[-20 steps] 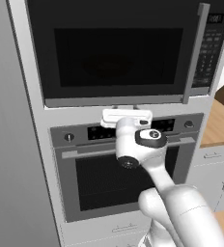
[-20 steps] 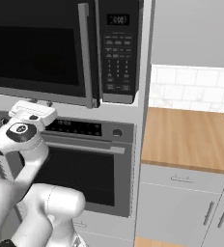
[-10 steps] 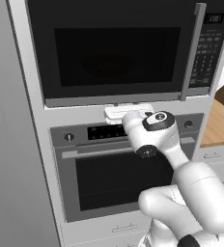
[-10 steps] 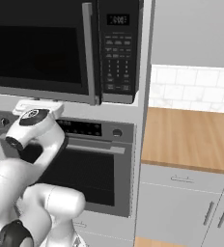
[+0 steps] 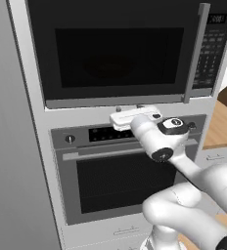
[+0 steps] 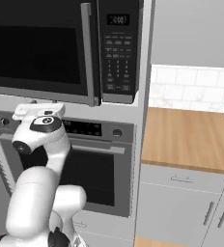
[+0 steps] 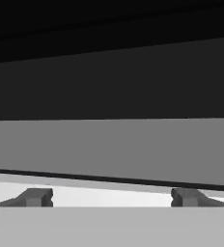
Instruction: Open the microwave, place the bowl with waffle inside the microwave, then close the microwave door and turn it on.
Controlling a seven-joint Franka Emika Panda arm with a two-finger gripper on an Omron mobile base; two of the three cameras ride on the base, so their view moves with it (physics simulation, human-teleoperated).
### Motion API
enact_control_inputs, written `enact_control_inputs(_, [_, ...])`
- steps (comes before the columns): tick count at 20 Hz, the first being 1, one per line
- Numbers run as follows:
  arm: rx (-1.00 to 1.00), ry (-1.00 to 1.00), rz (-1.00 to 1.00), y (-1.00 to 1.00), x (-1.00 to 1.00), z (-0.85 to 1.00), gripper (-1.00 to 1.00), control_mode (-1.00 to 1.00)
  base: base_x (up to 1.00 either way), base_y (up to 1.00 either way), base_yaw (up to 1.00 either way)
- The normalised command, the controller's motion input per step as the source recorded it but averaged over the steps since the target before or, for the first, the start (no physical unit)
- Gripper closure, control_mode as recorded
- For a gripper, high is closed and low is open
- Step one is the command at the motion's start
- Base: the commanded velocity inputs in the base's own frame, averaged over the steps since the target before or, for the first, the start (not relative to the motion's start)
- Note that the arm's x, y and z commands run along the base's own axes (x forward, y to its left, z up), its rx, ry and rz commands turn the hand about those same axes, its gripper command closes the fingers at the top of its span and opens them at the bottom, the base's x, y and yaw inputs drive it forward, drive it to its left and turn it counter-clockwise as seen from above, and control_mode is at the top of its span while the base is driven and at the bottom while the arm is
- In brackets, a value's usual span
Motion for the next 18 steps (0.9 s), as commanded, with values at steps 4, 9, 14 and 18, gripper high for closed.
enact_control_inputs(4, [-0.01, 0.0, -0.07, 0.13, -0.38, -0.35, -1.0, -1.0, 0.0, 0.0, 0.0])
enact_control_inputs(9, [0.0, -0.03, -0.05, 0.01, -0.5, 0.04, -1.0, -1.0, 0.0, 0.0, 0.0])
enact_control_inputs(14, [0.03, -0.01, 0.0, -0.13, 0.05, 0.47, -1.0, -1.0, 0.0, 0.0, 0.0])
enact_control_inputs(18, [0.04, 0.0, 0.0, -0.45, 0.0, 0.65, -1.0, -1.0, 0.0, 0.0, 0.0])
